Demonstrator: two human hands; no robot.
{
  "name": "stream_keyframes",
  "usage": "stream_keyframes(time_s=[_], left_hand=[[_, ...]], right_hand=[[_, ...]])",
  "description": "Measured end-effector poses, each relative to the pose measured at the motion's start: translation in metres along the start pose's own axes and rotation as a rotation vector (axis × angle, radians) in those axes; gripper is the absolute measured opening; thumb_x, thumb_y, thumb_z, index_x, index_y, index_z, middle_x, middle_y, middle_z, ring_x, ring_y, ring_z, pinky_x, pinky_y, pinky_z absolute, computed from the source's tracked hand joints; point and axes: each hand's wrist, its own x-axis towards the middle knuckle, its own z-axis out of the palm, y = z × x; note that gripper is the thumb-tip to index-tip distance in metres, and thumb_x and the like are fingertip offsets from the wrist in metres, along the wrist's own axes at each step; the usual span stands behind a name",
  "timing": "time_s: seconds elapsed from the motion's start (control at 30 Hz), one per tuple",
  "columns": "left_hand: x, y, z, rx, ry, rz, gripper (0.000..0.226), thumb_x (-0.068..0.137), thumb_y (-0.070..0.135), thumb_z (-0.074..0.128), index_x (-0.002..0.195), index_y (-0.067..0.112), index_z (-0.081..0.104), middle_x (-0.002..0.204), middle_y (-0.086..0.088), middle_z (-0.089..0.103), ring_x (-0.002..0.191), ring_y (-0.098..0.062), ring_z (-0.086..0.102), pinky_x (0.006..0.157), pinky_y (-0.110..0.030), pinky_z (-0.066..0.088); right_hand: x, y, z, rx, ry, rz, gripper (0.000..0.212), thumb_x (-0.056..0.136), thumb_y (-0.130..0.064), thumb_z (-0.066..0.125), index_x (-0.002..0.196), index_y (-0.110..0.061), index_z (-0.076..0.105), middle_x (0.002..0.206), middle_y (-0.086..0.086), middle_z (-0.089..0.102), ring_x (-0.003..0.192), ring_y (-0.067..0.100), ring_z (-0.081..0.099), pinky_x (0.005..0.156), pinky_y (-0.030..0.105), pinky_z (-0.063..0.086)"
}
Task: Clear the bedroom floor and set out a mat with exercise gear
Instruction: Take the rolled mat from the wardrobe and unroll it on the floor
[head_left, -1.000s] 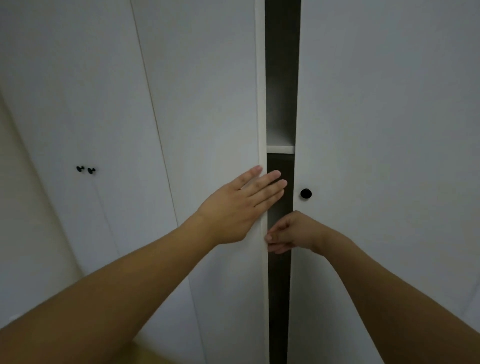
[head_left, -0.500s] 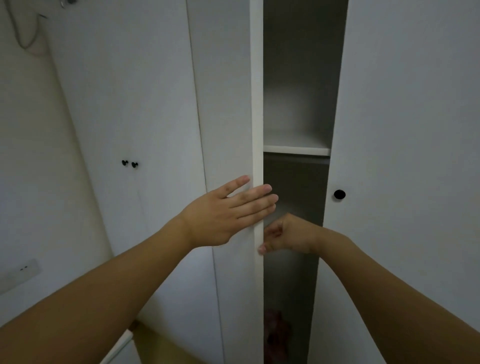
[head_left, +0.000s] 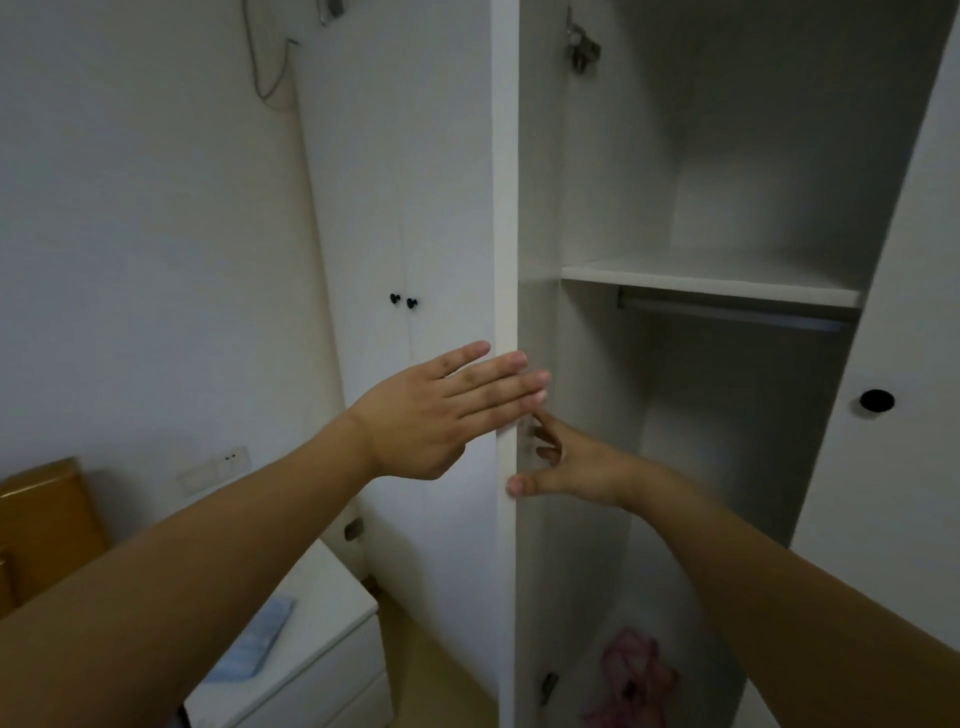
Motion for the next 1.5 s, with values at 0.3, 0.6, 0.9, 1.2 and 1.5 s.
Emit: stream_keyframes(time_s=[0.3, 0.6, 0.9, 1.2, 1.5], left_hand=[[-0.058, -0.023, 0.006, 0.038, -0.121, -0.115, 0.074, 0.084, 0.01, 0.038, 0.153, 0.007, 0.012, 0.16, -0.009, 0.007, 0.149, -0.027, 0.004, 0.122, -0.042, 0.005], [-0.088, -0.03, 0.032, 0.155, -0.624, -0.443, 0.062, 0.097, 0.025, 0.008, 0.148, 0.004, -0.021, 0.159, -0.014, -0.022, 0.146, -0.029, -0.023, 0.118, -0.045, -0.017], [-0.077, -0.02, 0.036, 0.16, -0.627, -0.534, 0.064, 0.099, 0.028, 0.011, 0.148, 0.003, -0.022, 0.157, -0.015, -0.026, 0.145, -0.031, -0.025, 0.115, -0.046, -0.021], [0.011, 0.007, 0.06, -0.088, -0.533, -0.471, 0.077, 0.09, 0.027, 0.026, 0.15, 0.005, -0.017, 0.159, -0.013, -0.022, 0.147, -0.029, -0.021, 0.119, -0.044, -0.016], [0.171, 0.084, 0.102, -0.265, -0.253, -0.301, 0.07, 0.092, 0.022, 0.018, 0.148, -0.001, -0.016, 0.153, -0.017, -0.027, 0.147, -0.034, -0.016, 0.119, -0.047, -0.013]], right_hand=[[0.057, -0.02, 0.047, -0.046, 0.13, 0.018, 0.126, 0.07, -0.053, 0.078, 0.152, -0.017, -0.011, 0.16, -0.003, 0.007, 0.146, 0.016, 0.014, 0.111, 0.027, 0.022], [0.118, -0.042, 0.086, -0.438, -0.034, 0.036, 0.109, 0.085, -0.031, 0.069, 0.151, -0.019, -0.016, 0.158, -0.003, -0.024, 0.148, 0.017, -0.011, 0.121, 0.032, 0.005], [0.12, -0.03, 0.106, -0.601, -0.022, -0.009, 0.116, 0.084, -0.027, 0.068, 0.145, -0.019, -0.031, 0.149, -0.004, -0.043, 0.147, 0.023, -0.017, 0.12, 0.043, 0.013], [0.044, 0.045, -0.012, -0.606, 0.308, 0.437, 0.081, 0.091, -0.04, 0.054, 0.153, -0.016, 0.009, 0.161, 0.008, -0.007, 0.146, 0.034, 0.005, 0.117, 0.046, 0.021], [-0.056, 0.099, -0.119, -0.859, 0.541, 0.625, 0.052, 0.093, -0.03, 0.046, 0.138, -0.007, 0.036, 0.138, 0.015, 0.041, 0.124, 0.034, 0.043, 0.096, 0.04, 0.041]])
